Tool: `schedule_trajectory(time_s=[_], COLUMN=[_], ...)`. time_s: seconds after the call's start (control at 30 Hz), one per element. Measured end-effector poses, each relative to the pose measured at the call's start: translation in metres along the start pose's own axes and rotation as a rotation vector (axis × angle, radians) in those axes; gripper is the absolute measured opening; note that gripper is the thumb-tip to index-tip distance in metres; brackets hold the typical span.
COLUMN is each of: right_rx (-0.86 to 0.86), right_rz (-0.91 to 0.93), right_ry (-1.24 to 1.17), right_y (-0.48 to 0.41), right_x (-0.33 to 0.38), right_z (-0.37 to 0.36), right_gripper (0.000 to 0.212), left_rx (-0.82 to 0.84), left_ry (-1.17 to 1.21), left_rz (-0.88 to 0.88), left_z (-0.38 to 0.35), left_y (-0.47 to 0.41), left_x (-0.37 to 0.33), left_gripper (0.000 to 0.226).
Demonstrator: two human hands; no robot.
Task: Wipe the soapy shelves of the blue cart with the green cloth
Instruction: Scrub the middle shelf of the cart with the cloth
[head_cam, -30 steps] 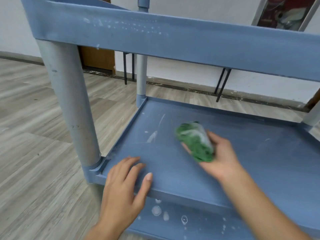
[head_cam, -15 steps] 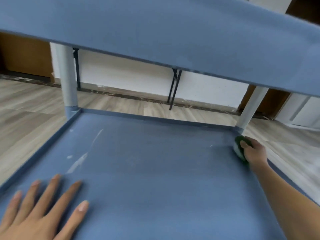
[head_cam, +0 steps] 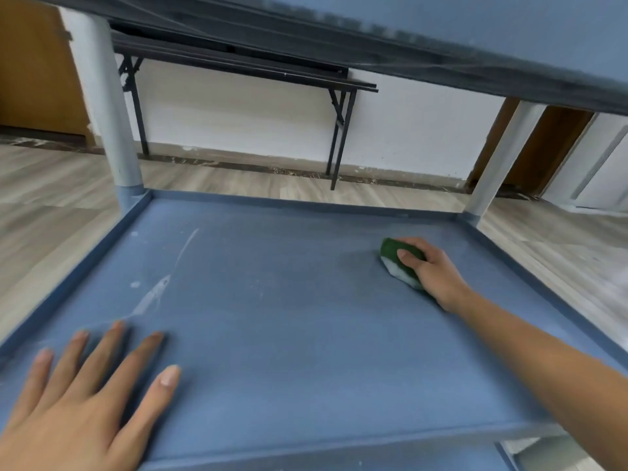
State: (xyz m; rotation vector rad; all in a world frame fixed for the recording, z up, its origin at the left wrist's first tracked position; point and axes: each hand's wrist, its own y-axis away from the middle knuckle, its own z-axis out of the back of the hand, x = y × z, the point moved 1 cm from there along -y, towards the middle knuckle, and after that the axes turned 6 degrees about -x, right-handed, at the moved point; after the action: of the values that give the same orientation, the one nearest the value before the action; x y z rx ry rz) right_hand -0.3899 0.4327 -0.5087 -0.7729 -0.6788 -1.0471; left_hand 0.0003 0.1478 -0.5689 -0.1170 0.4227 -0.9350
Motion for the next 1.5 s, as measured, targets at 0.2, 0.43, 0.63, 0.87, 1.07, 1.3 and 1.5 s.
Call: schedule_trajectory(time_s=[0.2, 0.43, 0.63, 0.87, 1.07, 1.3, 1.5], right_rx=[-0.023, -0.113, -0.129, -0.050, 0.172, 0.408, 0.516], right_rz=[0.052, 0.040, 0.004, 0.046, 0.231, 0.303, 0.391], right_ry=[-0.036, 0.129, 0.080, 0.007, -0.022, -0.149, -0.204], right_y=[0.091, 0.091, 0.057, 0.009, -0.028, -0.037, -0.024], right_x=[0.042, 0.089, 0.125, 0.165, 0.187, 0.213, 0.242], right_z=[-0.055, -0.126, -0.185, -0.263, -0.303, -0.327, -0.357], right_gripper=[0.024, 0.035, 0.033, 0.034, 0.037, 0.028, 0.021], left_rx=[-0.014, -0.055, -0.068, -0.063, -0.125, -0.204, -0.241], left_ry=[-0.087, -0.111, -0.082, -0.121, -0.164, -0.174, -0.218], left_rz=[0.032, 0.030, 0.044, 0.063, 0.027, 0.006, 0.003], left_z=[0.033, 0.040, 0.035, 0.037, 0.030, 0.029, 0.025], left_y=[0.013, 0.018, 0.018, 0.015, 0.011, 0.006, 0.001], left_x=[-0.026, -0.026, -0.024, -0.026, -0.024, -0.020, -0.016], left_gripper=[0.093, 0.095, 0.094, 0.080, 0.068, 0.078, 0.082])
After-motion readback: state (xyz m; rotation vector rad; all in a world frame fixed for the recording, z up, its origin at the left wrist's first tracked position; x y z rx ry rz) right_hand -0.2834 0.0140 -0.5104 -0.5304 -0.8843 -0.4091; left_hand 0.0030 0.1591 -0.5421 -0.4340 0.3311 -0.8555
